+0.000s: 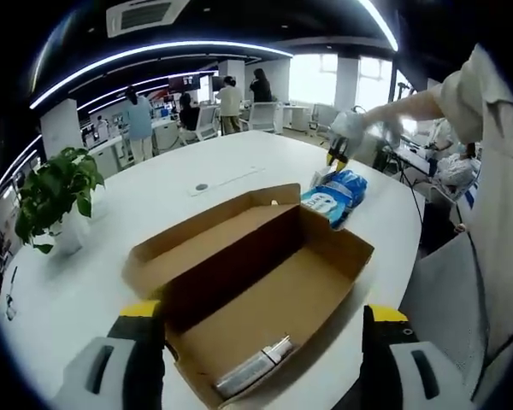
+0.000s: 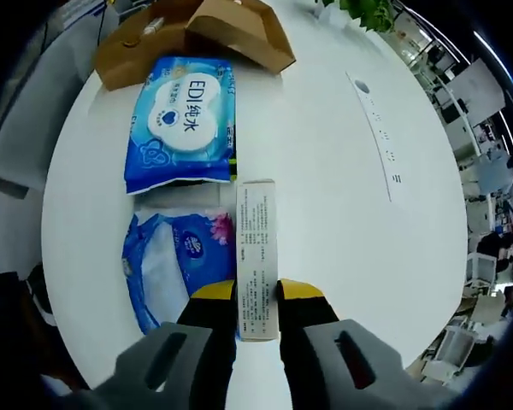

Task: Operate the shoe box by opening the lid, removing the specified soft item, and placing it in the target area until the item is outside and the box remains undamaged.

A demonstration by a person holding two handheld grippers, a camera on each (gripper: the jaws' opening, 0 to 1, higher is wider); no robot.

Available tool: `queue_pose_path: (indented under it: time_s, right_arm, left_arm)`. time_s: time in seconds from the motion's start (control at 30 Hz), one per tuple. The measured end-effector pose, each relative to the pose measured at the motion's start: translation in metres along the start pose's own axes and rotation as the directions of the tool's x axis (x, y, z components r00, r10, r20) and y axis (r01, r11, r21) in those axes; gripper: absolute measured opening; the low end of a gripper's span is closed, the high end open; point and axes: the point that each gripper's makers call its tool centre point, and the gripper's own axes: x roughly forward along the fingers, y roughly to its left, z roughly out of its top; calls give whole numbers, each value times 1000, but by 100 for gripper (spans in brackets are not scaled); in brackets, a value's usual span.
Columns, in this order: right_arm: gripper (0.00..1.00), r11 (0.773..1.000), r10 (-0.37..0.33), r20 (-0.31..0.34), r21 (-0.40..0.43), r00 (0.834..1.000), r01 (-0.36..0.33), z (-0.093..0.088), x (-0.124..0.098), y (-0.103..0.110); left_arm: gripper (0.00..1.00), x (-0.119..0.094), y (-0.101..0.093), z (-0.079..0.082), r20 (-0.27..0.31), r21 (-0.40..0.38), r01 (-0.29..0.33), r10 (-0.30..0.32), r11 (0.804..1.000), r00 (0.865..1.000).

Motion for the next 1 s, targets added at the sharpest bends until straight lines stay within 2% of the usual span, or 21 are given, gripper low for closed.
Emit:
queue_pose_path:
  time_s: [0.3, 1.0]
  right_arm:
    - [15, 1000, -5, 5, -12, 1000, 5, 0, -2, 0]
    - [16, 995, 15, -46, -95, 999, -19, -5, -3, 2]
  left_arm:
    - [98, 2, -1, 2, -5, 3, 4, -4, 1000, 1000]
    - [97, 2, 0, 1, -6, 3, 11, -11, 1000, 1000]
